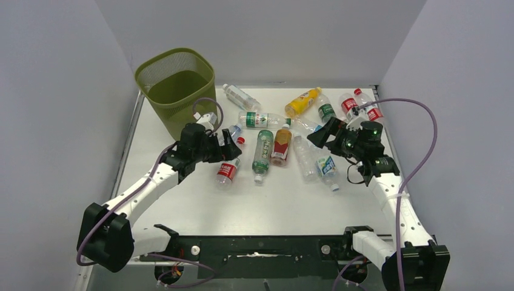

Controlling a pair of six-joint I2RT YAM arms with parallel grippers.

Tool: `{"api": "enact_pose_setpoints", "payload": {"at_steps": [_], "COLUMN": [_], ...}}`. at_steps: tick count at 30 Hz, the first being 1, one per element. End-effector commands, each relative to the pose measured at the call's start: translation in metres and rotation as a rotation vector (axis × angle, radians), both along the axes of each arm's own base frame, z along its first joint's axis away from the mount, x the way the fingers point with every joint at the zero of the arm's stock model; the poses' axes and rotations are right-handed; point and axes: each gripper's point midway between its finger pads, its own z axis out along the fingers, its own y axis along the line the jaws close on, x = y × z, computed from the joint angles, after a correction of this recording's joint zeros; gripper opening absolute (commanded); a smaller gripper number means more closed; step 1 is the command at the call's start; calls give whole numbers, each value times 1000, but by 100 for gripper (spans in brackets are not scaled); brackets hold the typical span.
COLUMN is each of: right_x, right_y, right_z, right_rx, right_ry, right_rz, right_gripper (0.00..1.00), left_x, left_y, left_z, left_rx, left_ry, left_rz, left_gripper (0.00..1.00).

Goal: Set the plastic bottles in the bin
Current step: Pick up the plastic bottle at the center of the board.

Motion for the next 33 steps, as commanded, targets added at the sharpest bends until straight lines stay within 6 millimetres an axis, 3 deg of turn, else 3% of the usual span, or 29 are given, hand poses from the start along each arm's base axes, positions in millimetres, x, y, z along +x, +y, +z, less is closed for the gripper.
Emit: {"api": "enact_pose_setpoints", "payload": {"at_steps": [1,10,18,24,33], "right_x": [-13,-31,-22,-17,-25], "right_y": [11,25,35,43,43], "right_z": [2,-2,4,1,-12], "right_rx": [39,44,38,26,3], "right_ry": [-7,-2,2,21,42], "right_rz": [26,58,93,136,155], "right_gripper": [98,98,98,98,98], "left_x": [1,-13,-16,-13,-15], "left_y": [11,23,35,32,29], "left_z": [3,-10,-27,-35,-58], "left_rx": [129,242,312,332,390], "left_ry": [-12,1,28,46,104], "left_rz": [77,141,171,160,159], "left_gripper": [93,93,93,93,93]}}
